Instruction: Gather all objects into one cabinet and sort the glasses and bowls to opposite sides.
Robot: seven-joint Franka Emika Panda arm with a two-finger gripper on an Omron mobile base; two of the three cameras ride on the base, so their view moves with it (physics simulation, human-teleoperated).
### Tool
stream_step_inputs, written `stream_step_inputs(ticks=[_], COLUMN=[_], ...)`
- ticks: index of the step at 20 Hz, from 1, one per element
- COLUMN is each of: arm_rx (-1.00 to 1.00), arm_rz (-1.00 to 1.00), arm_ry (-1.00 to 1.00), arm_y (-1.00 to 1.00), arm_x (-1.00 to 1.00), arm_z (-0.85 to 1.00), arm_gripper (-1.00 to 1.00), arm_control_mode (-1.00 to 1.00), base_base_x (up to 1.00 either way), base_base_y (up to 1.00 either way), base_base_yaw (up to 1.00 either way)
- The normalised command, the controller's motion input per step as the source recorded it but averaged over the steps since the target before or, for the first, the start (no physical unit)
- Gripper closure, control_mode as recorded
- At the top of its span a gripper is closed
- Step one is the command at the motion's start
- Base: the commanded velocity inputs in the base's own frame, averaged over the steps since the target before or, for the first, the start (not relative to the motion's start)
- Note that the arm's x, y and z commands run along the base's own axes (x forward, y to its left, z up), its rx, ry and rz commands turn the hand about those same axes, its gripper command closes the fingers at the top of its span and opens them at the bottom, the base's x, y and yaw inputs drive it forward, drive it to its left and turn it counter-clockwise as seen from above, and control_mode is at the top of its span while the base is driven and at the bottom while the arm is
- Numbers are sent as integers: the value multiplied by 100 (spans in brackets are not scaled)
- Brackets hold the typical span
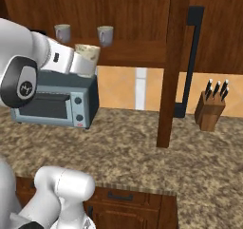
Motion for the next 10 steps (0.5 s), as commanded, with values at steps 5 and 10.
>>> stream_step_inputs(ticks=[5, 10], arm_rx=[0, -1], arm_rz=[9, 5], arm_ry=[-23, -13], arm_y=[0, -3], arm_x=[26, 28], arm_z=[2, 0], arm_gripper=[100, 100], arm_control_mode=[-100, -100], base_base_x=[0, 0], base_base_y=[0, 0], base_base_yaw=[0, 0])
